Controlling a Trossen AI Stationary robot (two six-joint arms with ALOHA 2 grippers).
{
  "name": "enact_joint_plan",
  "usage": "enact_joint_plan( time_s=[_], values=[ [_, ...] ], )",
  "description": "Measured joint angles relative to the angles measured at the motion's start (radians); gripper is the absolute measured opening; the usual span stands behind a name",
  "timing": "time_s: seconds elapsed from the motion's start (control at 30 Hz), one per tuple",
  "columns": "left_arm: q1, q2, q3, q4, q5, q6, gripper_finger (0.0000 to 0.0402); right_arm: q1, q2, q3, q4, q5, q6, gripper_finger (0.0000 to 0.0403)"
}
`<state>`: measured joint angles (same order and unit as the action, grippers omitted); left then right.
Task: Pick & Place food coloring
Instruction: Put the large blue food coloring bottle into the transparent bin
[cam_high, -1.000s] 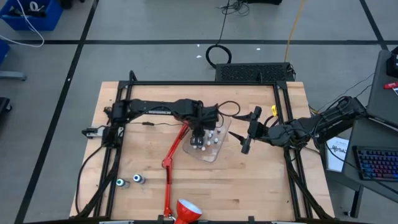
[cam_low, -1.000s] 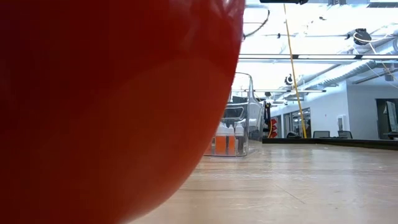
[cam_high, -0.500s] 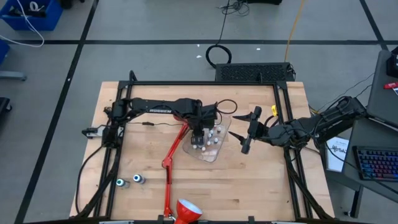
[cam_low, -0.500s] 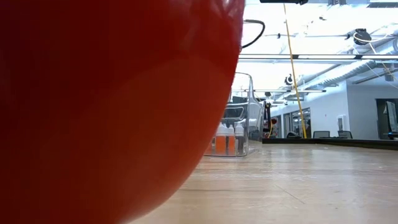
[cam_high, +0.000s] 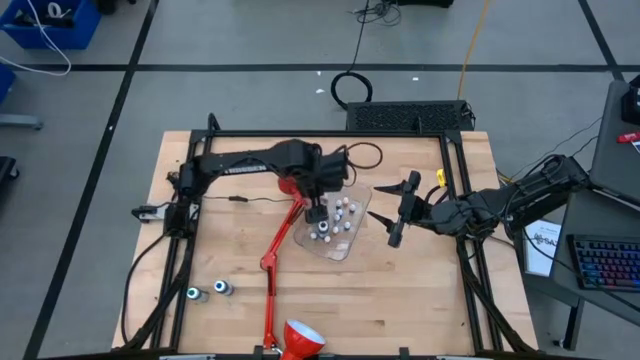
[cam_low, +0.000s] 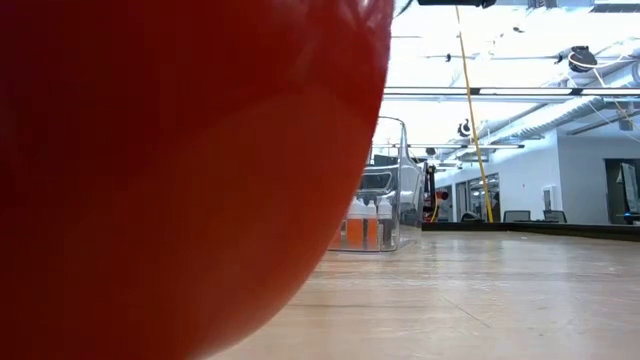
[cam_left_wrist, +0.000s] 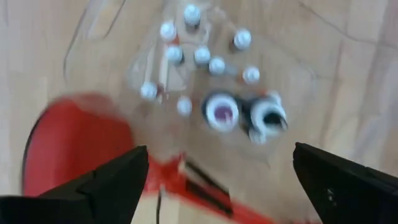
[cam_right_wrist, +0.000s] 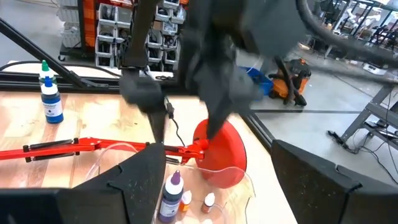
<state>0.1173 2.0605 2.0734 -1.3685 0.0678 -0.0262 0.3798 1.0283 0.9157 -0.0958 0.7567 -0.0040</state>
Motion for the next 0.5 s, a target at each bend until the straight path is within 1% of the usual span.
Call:
enact_joint_plan(
  time_s=[0.1,0.2,0.3,0.4,0.5],
  values=[
    [-0.029,-0.041,0.025,-0.110,-0.009,-0.035,0.0393,0.000,0.000,0.000,-0.017,0.000,0.019,0.0279],
    [-0.089,-0.121,-0.024,-0.201,-0.009,-0.113,0.0386,0.000,0.000,0.000,-0.047,0.000,0.046,0.0279],
    [-0.180,-0.239,-0.144,-0.207,0.011,-0.267,0.0380,0.000,0.000,0.000,-0.063,0.000,0.049,0.0279],
    [-0.291,-0.352,-0.268,-0.199,0.000,-0.414,0.0372,0.000,0.000,0.000,-0.057,-0.001,0.049,0.0279],
    [-0.419,-0.461,-0.406,-0.197,-0.068,-0.644,0.0365,0.000,0.000,0.000,-0.049,-0.001,0.050,0.0279]
  ],
)
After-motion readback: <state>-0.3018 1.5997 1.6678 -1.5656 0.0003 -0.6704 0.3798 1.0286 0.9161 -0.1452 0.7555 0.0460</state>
